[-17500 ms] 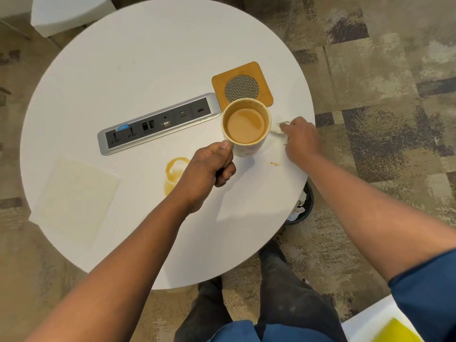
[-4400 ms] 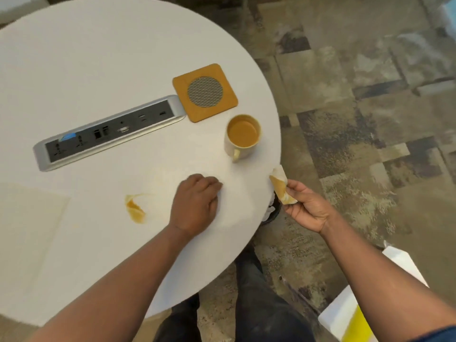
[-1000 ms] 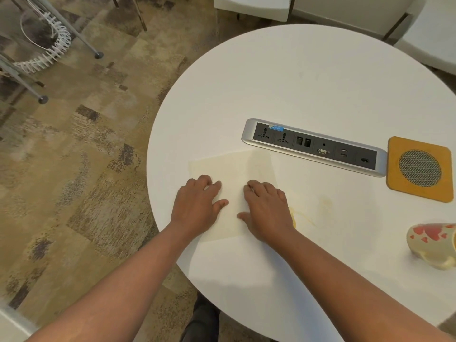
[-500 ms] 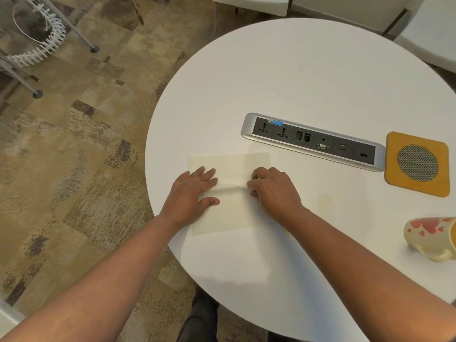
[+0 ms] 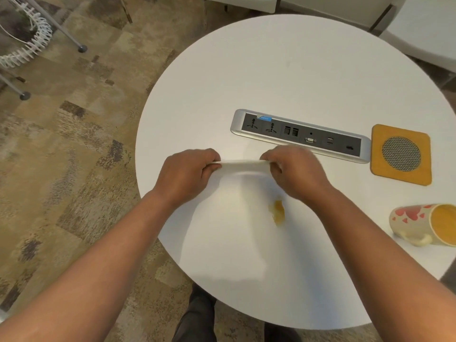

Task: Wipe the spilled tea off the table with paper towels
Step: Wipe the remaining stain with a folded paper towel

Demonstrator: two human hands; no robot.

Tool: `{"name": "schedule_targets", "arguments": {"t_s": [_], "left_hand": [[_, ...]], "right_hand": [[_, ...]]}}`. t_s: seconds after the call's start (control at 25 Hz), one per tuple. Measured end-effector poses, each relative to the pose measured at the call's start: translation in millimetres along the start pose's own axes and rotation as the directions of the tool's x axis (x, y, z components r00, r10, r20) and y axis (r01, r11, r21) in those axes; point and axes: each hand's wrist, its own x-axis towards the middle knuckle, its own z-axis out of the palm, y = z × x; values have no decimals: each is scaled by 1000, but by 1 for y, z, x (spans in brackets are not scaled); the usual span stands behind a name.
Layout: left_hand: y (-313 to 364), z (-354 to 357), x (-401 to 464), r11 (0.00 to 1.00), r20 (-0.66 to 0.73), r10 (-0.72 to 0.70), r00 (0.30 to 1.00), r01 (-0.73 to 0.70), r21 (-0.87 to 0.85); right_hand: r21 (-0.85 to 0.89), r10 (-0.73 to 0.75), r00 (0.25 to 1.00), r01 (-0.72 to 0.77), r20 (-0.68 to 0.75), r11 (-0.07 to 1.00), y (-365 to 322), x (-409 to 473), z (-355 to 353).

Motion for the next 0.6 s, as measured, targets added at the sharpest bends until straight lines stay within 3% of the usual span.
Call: {"name": "schedule_targets", "arguments": {"t_s": [0.08, 0.16, 0.32, 0.48, 0.6], "left_hand": [[19, 10, 15, 997, -16, 72, 997, -71, 38], [40, 31, 25, 992, 37, 125, 991, -125, 8], [71, 82, 30, 998, 375, 60, 925, -57, -17], [85, 104, 30, 980, 373, 150, 915, -188, 66], [86, 114, 34, 937, 438, 160, 885, -276, 214]], "right_hand": [[-56, -22, 989, 14, -144, 998, 19, 1, -11], [-111, -10, 980, -13, -198, 994, 41, -10, -13], [-233, 114, 993, -107, 15, 967, 76, -56, 6], [-264, 232, 962, -188, 145, 946, 94, -86, 16], [-315, 211, 957, -141, 198, 938, 92, -90, 21]]}}
